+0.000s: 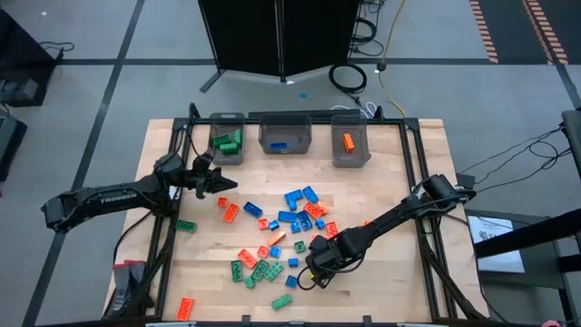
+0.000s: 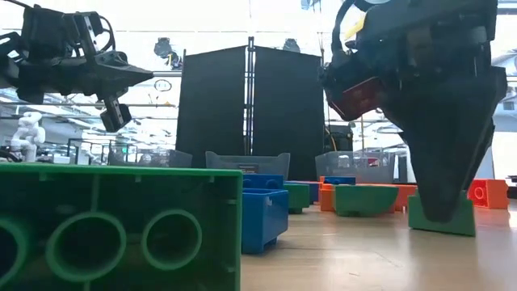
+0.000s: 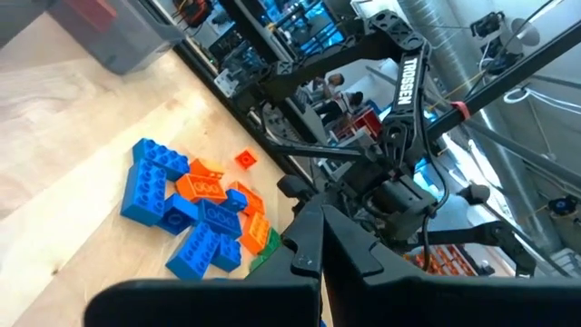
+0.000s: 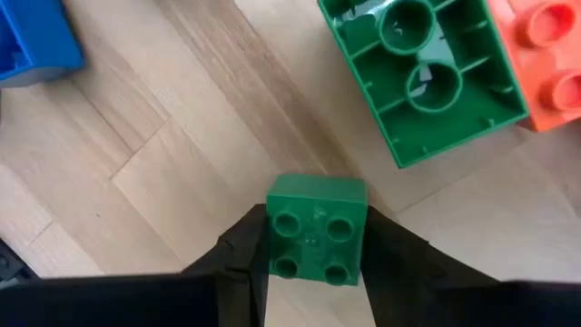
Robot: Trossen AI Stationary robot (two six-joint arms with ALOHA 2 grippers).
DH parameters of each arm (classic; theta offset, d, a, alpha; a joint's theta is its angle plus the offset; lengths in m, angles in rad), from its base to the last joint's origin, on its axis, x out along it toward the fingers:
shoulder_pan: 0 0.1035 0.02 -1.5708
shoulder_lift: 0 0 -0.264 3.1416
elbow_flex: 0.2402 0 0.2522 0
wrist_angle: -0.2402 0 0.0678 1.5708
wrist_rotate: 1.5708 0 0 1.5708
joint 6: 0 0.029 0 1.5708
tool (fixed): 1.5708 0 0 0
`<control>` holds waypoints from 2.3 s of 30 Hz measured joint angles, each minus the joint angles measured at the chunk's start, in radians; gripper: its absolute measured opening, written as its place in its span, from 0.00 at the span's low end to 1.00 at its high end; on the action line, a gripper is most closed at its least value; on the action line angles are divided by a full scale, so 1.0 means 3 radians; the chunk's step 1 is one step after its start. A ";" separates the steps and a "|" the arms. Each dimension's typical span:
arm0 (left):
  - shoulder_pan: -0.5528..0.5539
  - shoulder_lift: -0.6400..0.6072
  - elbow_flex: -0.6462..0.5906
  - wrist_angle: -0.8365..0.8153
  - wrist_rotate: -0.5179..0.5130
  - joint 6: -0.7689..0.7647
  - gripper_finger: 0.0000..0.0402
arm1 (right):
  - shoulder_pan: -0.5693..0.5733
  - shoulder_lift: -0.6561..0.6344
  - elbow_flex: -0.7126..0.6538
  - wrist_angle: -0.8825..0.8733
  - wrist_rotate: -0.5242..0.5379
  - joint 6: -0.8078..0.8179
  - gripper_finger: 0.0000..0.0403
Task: Sort blocks
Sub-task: Put the green game piece into the left black bin
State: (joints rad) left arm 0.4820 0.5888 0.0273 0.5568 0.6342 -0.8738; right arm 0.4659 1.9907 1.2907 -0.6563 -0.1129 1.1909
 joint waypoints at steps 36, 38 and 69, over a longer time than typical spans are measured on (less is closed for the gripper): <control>0.0786 -0.0496 0.0060 -0.2021 -0.0451 0.0675 0.00 | -0.2566 0.0452 0.2278 0.1665 0.0894 -0.2517 0.28; 0.0767 -0.0493 0.0072 -0.2060 -0.0369 0.0676 0.00 | -0.2626 0.0718 0.2349 0.1873 0.0722 -0.2356 0.28; 0.0566 -0.0472 0.0074 -0.2082 0.0116 0.0690 0.00 | -0.2679 0.1883 0.3542 0.1665 -0.0194 -0.2451 0.74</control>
State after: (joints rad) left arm 0.6518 0.4473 0.0494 -0.0677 0.6689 -0.6666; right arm -0.3379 2.5557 2.3532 -0.1570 -0.1711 0.4557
